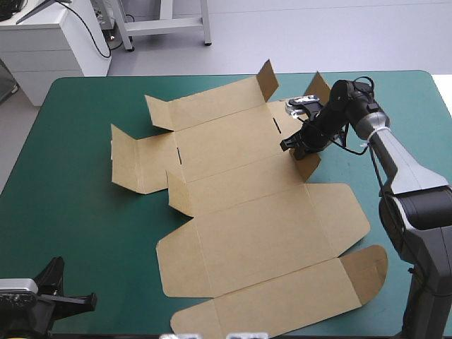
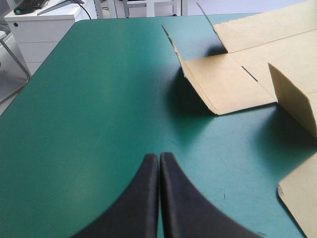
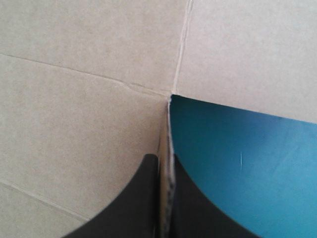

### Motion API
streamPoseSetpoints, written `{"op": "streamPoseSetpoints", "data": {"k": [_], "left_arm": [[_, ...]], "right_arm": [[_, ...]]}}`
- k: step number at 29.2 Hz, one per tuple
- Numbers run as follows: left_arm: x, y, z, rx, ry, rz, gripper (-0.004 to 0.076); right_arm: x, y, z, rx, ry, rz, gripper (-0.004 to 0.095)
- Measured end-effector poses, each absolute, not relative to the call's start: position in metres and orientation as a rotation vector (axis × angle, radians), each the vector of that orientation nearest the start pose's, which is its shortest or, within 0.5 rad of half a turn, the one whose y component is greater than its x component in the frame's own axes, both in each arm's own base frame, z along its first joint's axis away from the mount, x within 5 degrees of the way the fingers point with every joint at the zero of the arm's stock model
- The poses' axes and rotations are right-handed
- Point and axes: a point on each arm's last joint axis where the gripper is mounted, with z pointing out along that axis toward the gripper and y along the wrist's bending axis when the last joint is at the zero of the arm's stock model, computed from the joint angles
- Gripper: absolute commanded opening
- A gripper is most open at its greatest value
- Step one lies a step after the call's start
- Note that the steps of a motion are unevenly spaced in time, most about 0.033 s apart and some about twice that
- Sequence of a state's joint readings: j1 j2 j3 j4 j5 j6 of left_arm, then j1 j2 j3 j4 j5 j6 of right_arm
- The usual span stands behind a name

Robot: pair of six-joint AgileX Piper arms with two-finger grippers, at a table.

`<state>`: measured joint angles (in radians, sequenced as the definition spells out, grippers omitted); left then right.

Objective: Fold the box

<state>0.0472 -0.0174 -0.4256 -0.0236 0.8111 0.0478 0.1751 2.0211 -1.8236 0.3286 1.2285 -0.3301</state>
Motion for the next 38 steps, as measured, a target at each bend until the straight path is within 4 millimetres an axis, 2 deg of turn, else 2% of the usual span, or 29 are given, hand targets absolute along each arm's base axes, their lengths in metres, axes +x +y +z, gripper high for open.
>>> {"op": "streamPoseSetpoints", "data": {"k": [7, 12, 16, 20, 23, 32, 35, 38], "left_arm": [[0.01, -0.001, 0.277, -0.003, 1.852, 0.039, -0.0008], [0.01, -0.001, 0.277, -0.003, 1.852, 0.039, -0.0008], [0.01, -0.001, 0.277, -0.003, 1.852, 0.039, -0.0008], [0.01, -0.001, 0.277, -0.003, 1.852, 0.039, -0.0008], [0.01, -0.001, 0.277, -0.003, 1.852, 0.039, -0.0008], [0.01, -0.001, 0.277, -0.003, 1.851, 0.039, -0.0008], [0.01, -0.001, 0.277, -0.003, 1.851, 0.039, -0.0008], [0.01, -0.001, 0.277, -0.003, 1.851, 0.039, -0.0008]], "right_arm": [[0.428, 0.12, 0.281, -1.116, 2.525, 0.366, -0.0021], [0.427, 0.152, 0.292, -1.526, 2.23, 0.265, -0.0021], [0.42, 0.181, 0.3, -1.743, 2.039, 0.152, -0.0021], [0.417, 0.202, 0.306, -1.839, 1.901, 0.047, -0.0021], [0.416, 0.211, 0.303, -1.865, 1.862, 0.033, -0.0021], [0.42, 0.225, 0.281, -1.864, 1.875, 0.15, -0.0016], [0.421, 0.227, 0.276, -1.869, 1.87, 0.179, 0.0007], [0.421, 0.228, 0.275, -1.871, 1.868, 0.183, 0.0094]]}}
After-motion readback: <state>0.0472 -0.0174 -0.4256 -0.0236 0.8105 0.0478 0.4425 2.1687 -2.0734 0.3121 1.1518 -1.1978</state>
